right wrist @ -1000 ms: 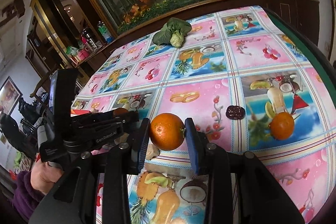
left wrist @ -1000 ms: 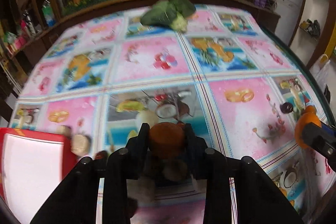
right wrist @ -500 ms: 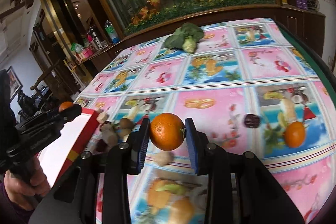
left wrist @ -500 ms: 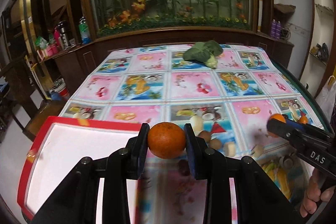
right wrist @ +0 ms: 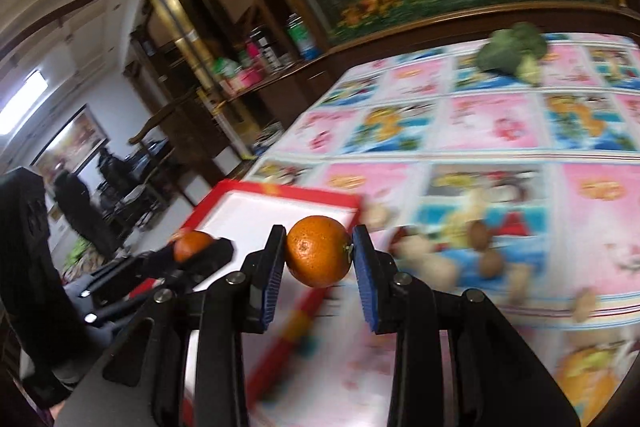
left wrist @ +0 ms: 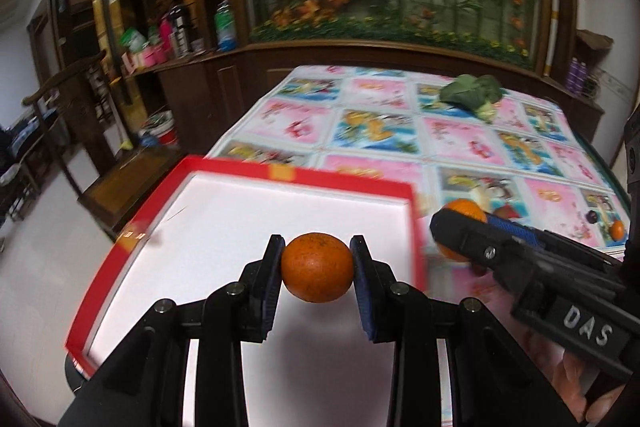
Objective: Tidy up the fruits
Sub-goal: 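Carry both oranges over the white tray and open both tools to drop them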
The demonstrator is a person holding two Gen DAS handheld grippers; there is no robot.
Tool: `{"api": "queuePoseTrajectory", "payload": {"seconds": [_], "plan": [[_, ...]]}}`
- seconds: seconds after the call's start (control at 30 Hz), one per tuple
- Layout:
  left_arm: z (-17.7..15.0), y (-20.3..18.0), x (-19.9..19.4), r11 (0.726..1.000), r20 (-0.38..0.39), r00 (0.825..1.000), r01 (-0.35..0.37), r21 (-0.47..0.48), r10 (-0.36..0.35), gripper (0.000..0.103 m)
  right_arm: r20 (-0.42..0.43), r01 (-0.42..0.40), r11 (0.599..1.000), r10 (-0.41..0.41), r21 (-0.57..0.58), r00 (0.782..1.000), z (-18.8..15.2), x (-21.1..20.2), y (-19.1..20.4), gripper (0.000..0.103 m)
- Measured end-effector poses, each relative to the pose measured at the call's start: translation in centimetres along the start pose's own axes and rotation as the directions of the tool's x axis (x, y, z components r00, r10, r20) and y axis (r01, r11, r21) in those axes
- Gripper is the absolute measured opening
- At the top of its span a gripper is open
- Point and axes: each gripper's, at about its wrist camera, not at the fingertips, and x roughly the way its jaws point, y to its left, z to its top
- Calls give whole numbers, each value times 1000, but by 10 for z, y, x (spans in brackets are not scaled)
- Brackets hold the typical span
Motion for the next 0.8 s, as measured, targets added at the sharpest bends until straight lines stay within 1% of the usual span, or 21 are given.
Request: {"api": "queuePoseTrajectory", "payload": {"seconds": [0.07, 0.17, 0.3, 0.43, 0.47, 0.5, 0.53, 0.57, 0.6, 0.67, 0.7, 0.73, 0.8], "plan": [[-5, 11, 5, 1000, -20, 1000, -15, -18, 15, 33, -41, -30, 999, 29, -18, 999, -5, 12, 15, 36], [-14, 27, 14, 998, -52, 998, -36, -50, 34, 33, -100, -46, 997, 39, -67, 994, -15, 28, 30, 36], [-25, 41, 24, 996, -98, 994, -58, -74, 51, 33, -154, -55, 993, 39, -102, 987, -24, 38, 34, 36], [-34, 48, 30, 994, -139, 988, -72, -83, 60, 33, -202, -65, 991, 41, -119, 979, -30, 47, 35, 36], [-35, 48, 29, 994, -142, 988, -72, -87, 59, 36, -221, -69, 990, 40, -127, 975, -32, 50, 36, 36], [-34, 48, 29, 993, -142, 988, -78, -88, 65, 52, -232, -70, 989, 38, -129, 972, -34, 51, 37, 37], [-35, 48, 26, 991, -138, 987, -96, -88, 83, 62, -247, -70, 989, 36, -132, 968, -36, 53, 38, 37], [-35, 49, 24, 991, -128, 987, -104, -89, 92, 69, -259, -73, 988, 36, -138, 965, -37, 55, 39, 37], [-35, 49, 22, 989, -118, 988, -114, -91, 103, 69, -266, -76, 986, 35, -146, 963, -37, 55, 40, 38], [-33, 50, 22, 989, -121, 988, -111, -100, 99, 71, -265, -82, 986, 41, -143, 963, -36, 52, 40, 42], [-31, 50, 24, 988, -127, 987, -109, -106, 96, 74, -258, -85, 987, 48, -135, 965, -34, 50, 38, 46], [-30, 49, 23, 988, -128, 987, -111, -108, 97, 74, -251, -85, 988, 49, -132, 967, -34, 47, 37, 50], [-29, 49, 18, 987, -109, 988, -120, -110, 108, 75, -215, -84, 987, 53, -137, 975, -30, 36, 36, 51]]}}
